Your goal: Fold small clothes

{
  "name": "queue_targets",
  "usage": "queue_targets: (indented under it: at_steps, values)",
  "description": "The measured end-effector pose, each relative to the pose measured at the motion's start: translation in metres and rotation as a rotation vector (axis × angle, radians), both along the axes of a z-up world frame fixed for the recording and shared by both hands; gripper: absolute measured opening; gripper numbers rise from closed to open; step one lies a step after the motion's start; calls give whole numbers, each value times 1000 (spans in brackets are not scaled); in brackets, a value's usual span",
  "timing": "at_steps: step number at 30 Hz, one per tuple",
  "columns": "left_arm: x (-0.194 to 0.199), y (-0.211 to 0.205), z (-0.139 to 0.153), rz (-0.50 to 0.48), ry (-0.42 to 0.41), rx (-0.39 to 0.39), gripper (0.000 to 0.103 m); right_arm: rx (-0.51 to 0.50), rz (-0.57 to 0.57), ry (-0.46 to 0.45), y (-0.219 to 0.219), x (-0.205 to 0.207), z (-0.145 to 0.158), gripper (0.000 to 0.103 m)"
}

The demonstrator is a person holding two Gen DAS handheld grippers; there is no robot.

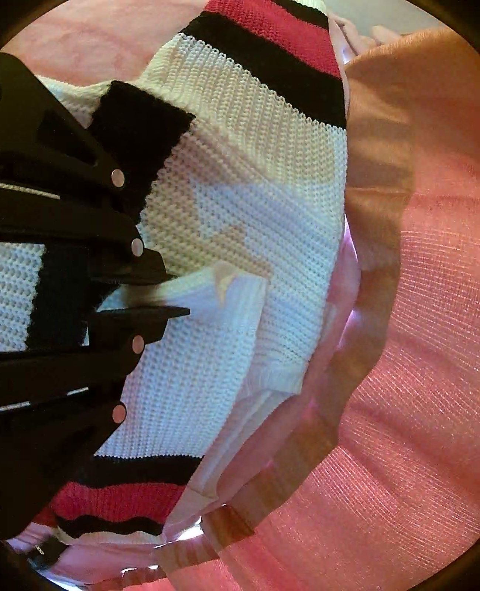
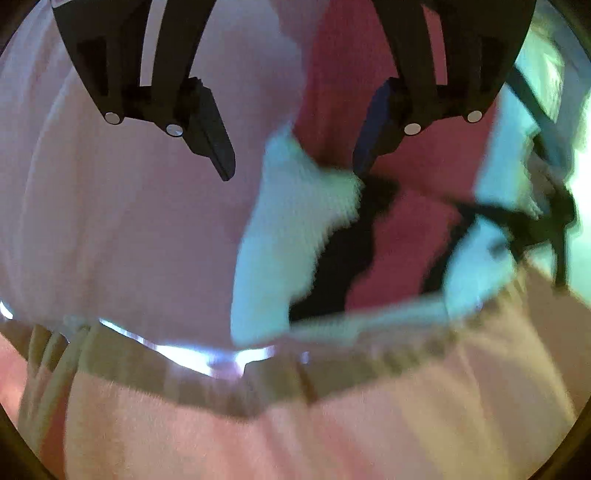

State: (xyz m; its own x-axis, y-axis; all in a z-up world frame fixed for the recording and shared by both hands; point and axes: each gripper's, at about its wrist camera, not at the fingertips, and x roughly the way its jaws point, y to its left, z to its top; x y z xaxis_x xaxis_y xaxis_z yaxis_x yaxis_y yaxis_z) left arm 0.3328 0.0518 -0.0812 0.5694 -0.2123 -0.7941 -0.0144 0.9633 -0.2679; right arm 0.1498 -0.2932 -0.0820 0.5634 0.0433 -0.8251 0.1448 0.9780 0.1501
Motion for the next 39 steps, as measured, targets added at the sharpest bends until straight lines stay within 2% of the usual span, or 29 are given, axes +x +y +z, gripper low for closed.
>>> queue_targets:
  at_steps: [1, 2, 4, 8, 10, 11, 13, 15, 17, 19, 20, 22, 23, 24, 26, 27, 29, 30, 31, 32, 33, 35, 37, 38, 39]
  values:
    - [1, -1, -2, 0, 0, 5, 10, -20, 8, 16, 4, 4, -9, 55]
    - [0, -2, -1, -1, -2, 13, 10, -13, 7, 19, 5, 9, -13, 15]
    - [2, -6, -3, 1, -1, 21, 10, 27, -46, -2, -2, 14, -14, 13]
    - [3, -11, -7, -7, 2, 47, 10, -36, -116, -20, -22, -3, -2, 11]
    - [2, -14, -8, -10, -6, 65, 11, 21, -136, 45, -43, -7, -24, 11]
    - [1, -17, -9, -10, -12, 87, 11, 17, -123, 25, -43, -9, -24, 12]
    - [0, -21, -7, -9, -13, 112, 11, -28, -73, 22, -33, -8, -12, 16]
    - [-2, -14, 5, 5, -23, 94, 12, -4, -91, -37, -28, -15, 14, 31]
    - [-5, -3, 25, 54, -65, 101, 15, -26, -117, -123, -18, -19, 47, 32]
    - [-9, 6, 54, 137, -117, 170, 16, -61, -87, -192, 0, -9, 70, 29]
    - [-11, 8, 64, 160, -143, 178, 17, -36, -47, -219, 15, 6, 81, 29]
    - [-13, 8, 84, 195, -172, 198, 26, 11, 3, -239, 38, 36, 88, 29]
    - [-12, 5, 86, 186, -173, 173, 29, 17, 29, -232, 51, 49, 86, 27]
    - [-9, -1, 83, 145, -158, 134, 32, 26, 63, -215, 67, 64, 80, 15]
    - [3, -16, 60, 56, -95, 88, 33, 115, 135, -125, 96, 101, 50, 0]
    - [9, -26, 42, 35, -57, 94, 33, 144, 137, -88, 102, 116, 36, 0]
    - [16, -37, 8, 21, 21, 107, 32, 131, 103, -40, 104, 140, 8, 0]
    - [17, -40, -4, 14, 29, 117, 33, 99, 81, -19, 97, 147, -3, 0]
    - [12, -43, -3, 12, -32, 157, 33, 52, 50, -1, 84, 150, -12, 0]
    - [12, -47, -3, -9, -46, 195, 33, 51, 11, -13, 57, 146, -17, 0]
    - [12, -48, -4, -26, -47, 201, 33, 68, -31, -24, 32, 139, -18, 0]
    - [15, -37, -4, -22, -43, 142, 33, 81, -172, -43, -30, 117, -18, 0]
    - [17, -30, -5, -18, -39, 96, 33, 183, -230, -53, -70, 102, -19, 0]
    - [16, -31, -6, -21, -40, 105, 33, 187, -255, -52, -73, 96, -11, 0]
    - [14, -34, -6, -25, -45, 125, 33, 94, -252, -62, -58, 92, 3, 3]
